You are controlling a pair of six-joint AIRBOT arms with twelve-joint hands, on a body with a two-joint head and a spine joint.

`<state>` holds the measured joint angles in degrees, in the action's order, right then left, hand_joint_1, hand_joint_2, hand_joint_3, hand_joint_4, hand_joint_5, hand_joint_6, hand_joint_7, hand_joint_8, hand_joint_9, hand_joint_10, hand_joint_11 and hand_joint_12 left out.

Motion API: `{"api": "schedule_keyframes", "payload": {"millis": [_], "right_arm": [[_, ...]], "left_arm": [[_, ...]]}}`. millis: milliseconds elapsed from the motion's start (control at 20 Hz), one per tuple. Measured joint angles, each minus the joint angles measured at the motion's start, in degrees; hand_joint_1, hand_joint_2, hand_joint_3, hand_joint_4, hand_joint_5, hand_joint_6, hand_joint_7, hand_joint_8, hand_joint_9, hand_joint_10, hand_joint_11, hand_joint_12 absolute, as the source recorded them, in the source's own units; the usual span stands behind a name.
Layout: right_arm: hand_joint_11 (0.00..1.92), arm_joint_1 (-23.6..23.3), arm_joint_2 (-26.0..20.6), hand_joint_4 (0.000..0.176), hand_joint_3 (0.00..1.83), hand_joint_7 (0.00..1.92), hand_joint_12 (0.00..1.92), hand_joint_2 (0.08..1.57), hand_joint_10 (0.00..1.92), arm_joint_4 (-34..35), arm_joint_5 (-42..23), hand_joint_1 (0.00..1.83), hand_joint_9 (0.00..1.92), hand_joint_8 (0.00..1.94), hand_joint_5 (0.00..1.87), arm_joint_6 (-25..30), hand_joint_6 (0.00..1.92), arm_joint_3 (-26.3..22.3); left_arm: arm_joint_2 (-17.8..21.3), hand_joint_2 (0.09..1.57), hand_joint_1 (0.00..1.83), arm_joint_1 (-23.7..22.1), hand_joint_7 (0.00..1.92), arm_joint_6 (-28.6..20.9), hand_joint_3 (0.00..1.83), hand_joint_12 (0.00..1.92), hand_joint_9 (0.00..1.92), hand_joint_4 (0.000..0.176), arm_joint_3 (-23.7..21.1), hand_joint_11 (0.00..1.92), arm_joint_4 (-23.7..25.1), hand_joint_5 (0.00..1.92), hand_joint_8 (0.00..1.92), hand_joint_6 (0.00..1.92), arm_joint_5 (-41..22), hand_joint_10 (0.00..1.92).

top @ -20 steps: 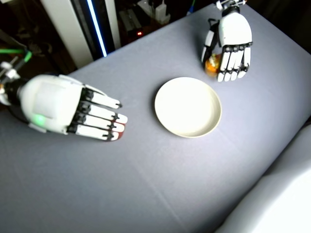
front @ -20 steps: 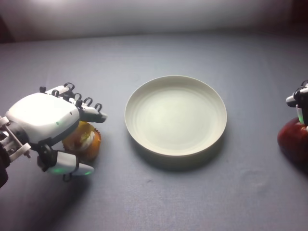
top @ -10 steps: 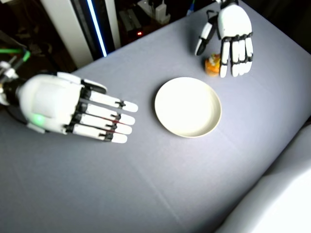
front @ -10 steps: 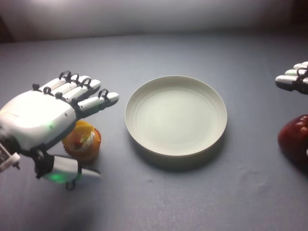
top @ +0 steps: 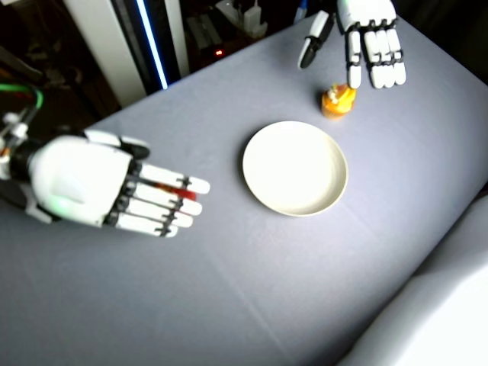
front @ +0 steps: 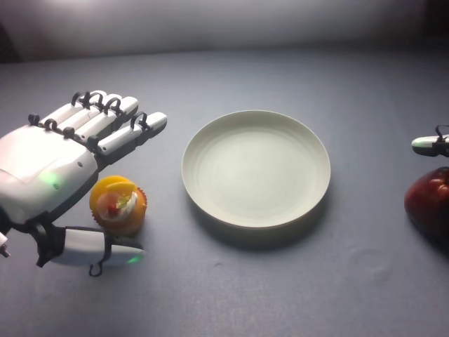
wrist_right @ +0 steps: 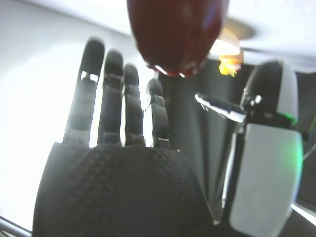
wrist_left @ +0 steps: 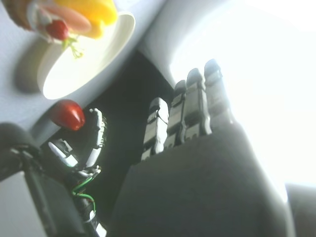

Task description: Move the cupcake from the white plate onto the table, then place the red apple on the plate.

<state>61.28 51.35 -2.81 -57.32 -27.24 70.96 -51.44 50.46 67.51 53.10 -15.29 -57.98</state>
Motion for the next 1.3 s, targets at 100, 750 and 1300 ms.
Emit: {"api": "schedule_keyframes", "payload": {"millis": [100,750,1300], "right_arm": [[0.54,-2.4,1.3,0.0,0.0,0.81,1.05,0.89,0.07,-0.7,1.8,1.09,0.9,0.02,0.67,0.0,0.01,0.9],[0.71,-10.1,3.3,0.0,0.0,1.01,1.27,1.11,1.13,-3.7,2.7,1.4,0.94,0.95,0.9,0.0,1.04,2.0],[0.81,-32.6,23.6,0.013,0.01,1.37,1.28,1.0,0.53,-20.1,11.2,1.28,1.16,0.3,1.19,6.9,0.62,15.3]], "left_arm": [[-0.5,0.84,0.68,0.8,0.0,-0.8,0.01,0.02,0.0,0.176,0.3,0.03,-0.2,0.05,0.0,0.01,0.3,0.0],[-0.6,0.86,0.66,1.3,0.0,-2.4,0.0,0.01,0.0,0.176,0.5,0.01,-0.7,0.06,0.0,0.0,0.6,0.0],[-0.4,0.86,0.75,2.6,0.0,-5.0,0.0,0.02,0.0,0.174,-0.4,0.05,0.4,0.03,0.0,0.0,-5.0,0.0]]}}
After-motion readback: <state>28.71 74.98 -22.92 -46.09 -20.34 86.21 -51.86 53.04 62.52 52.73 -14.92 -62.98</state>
